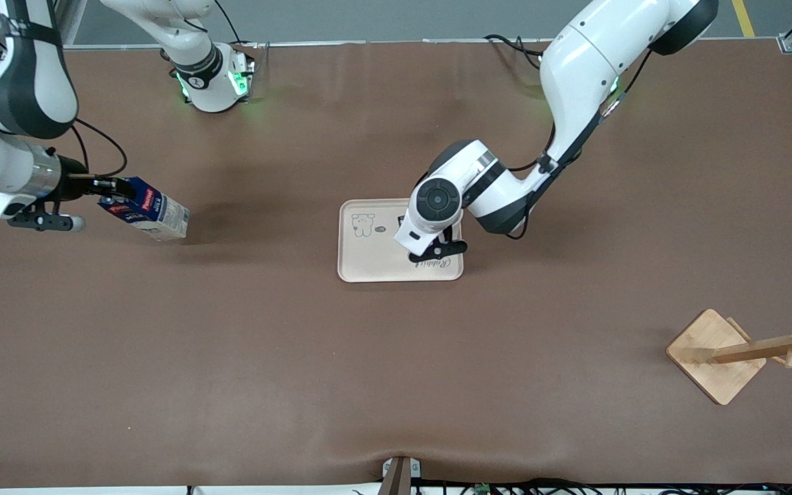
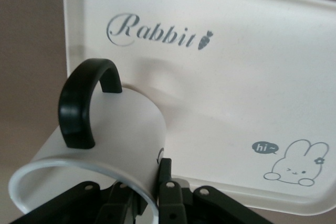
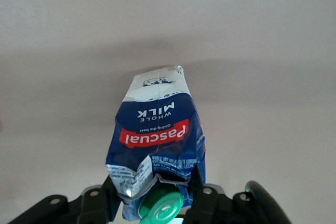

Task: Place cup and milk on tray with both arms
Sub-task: 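Lower the mug onto the tray while the right gripper grasps the milk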

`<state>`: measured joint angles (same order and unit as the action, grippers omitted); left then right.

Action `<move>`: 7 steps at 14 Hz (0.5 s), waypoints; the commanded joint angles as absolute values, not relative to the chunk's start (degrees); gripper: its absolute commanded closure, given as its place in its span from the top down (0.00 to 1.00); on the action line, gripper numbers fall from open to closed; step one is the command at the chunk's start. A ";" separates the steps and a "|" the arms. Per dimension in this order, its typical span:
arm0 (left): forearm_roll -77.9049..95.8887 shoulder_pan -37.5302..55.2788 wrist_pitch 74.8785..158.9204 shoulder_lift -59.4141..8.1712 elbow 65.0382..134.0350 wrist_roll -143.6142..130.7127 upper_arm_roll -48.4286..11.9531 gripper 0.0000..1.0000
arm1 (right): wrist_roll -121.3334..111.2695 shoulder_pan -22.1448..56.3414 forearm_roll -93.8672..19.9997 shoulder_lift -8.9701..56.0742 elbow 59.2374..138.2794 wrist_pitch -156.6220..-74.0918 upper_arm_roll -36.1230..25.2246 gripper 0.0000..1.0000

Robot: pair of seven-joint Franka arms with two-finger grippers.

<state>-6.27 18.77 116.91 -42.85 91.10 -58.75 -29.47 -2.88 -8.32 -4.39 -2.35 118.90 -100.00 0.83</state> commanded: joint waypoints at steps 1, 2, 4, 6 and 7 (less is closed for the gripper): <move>-2.74 19.60 116.28 -44.21 88.77 -59.41 -29.09 0.00 | -3.52 -7.39 -4.57 -1.23 112.87 -94.15 0.79 0.00; -2.38 19.69 116.28 -44.12 88.60 -59.41 -29.09 0.00 | -3.69 -6.95 -4.66 -0.71 111.02 -91.87 0.88 0.00; -2.37 19.51 116.28 -44.12 88.59 -59.33 -29.09 0.03 | -3.52 -5.63 -4.83 -0.27 108.56 -89.48 0.88 0.00; -2.63 19.16 116.28 -44.03 88.59 -59.41 -29.09 0.53 | -3.43 -4.66 -4.92 -0.26 107.32 -88.60 0.88 0.00; -2.72 18.99 116.28 -43.86 88.59 -59.41 -29.09 0.68 | -3.34 -4.40 -4.92 -0.26 107.05 -88.59 0.88 0.00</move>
<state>-3.26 18.84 116.91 -43.59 89.86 -58.76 -29.34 -3.05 -5.13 -4.47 -1.46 109.52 -90.17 1.11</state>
